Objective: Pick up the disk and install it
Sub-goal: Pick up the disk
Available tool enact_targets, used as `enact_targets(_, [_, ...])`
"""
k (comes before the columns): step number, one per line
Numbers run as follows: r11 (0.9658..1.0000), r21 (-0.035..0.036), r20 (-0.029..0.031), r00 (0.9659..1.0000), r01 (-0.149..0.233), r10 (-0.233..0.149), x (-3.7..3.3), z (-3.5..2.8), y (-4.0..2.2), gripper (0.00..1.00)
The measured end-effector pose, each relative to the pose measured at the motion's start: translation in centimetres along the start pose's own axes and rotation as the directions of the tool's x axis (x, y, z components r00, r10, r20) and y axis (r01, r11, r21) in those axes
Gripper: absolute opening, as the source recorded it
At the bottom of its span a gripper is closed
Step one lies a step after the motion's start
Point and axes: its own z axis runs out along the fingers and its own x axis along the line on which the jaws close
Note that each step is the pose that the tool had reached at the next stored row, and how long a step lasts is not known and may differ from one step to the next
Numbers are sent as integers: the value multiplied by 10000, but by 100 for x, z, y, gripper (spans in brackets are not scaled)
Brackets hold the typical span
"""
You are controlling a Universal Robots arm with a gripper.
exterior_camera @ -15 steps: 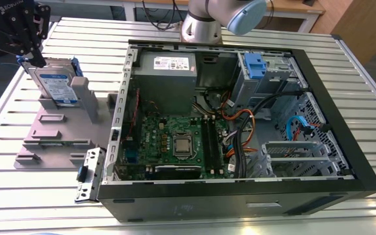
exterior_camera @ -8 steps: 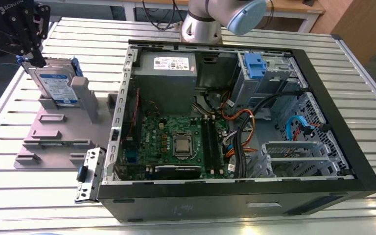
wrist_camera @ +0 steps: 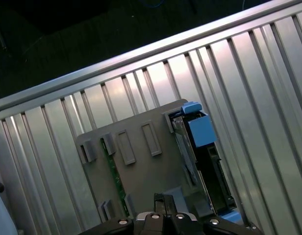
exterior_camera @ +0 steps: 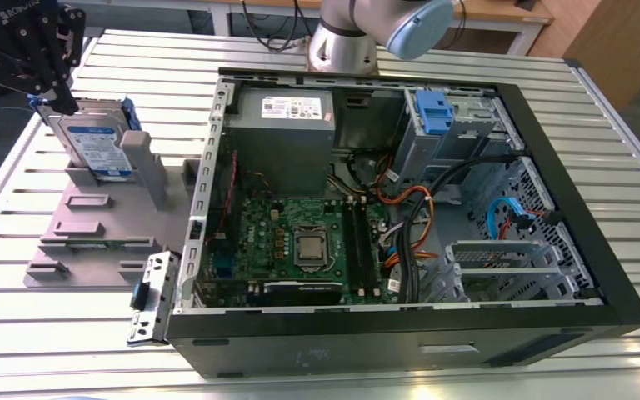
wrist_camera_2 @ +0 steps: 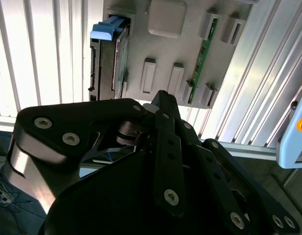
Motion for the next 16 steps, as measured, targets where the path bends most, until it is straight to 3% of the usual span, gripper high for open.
enact_targets(16, [9999, 9, -12, 9999, 119, -119, 0, 0, 0, 11])
